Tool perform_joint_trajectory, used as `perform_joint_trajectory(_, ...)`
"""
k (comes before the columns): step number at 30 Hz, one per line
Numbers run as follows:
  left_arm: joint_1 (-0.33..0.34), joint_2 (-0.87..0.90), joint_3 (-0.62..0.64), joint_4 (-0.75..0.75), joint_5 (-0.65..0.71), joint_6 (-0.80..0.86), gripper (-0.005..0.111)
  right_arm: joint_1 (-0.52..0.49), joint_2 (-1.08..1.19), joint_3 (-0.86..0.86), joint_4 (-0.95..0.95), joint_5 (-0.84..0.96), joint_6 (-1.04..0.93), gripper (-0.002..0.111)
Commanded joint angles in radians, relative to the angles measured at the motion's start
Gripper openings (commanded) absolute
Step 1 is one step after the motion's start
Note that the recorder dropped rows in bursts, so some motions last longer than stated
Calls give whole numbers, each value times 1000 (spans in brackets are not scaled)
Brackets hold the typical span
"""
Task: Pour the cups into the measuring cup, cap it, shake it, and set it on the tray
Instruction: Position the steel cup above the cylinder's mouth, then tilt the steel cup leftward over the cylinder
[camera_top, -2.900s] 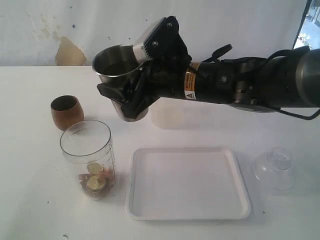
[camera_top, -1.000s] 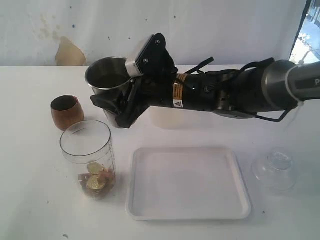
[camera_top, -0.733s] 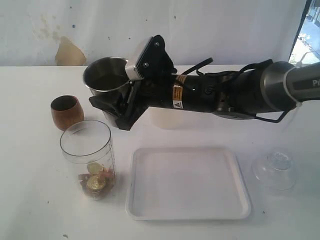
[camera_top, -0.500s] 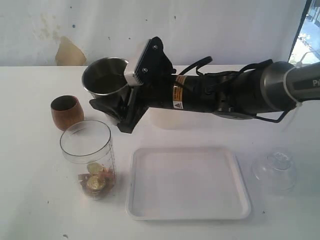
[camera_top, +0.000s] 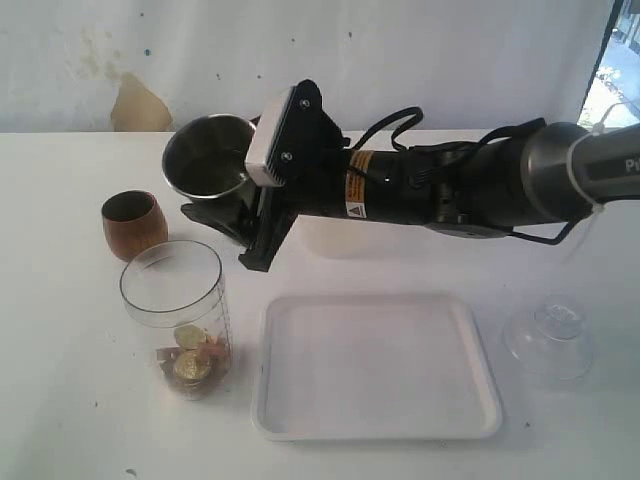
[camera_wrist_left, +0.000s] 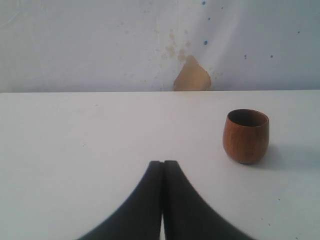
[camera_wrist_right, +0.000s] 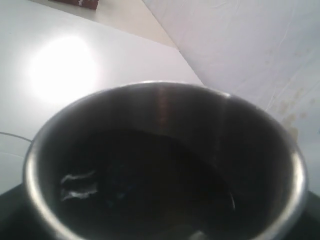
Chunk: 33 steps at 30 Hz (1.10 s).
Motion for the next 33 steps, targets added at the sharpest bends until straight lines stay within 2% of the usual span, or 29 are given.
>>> perform_joint_trajectory(1, -6, -6, 4, 4, -13, 0, 0, 1, -16, -16, 26, -58, -37, 0)
perform_joint_trajectory(33, -6, -6, 4, 4, -13, 0, 0, 4, -16, -16, 24, -68, -156, 0)
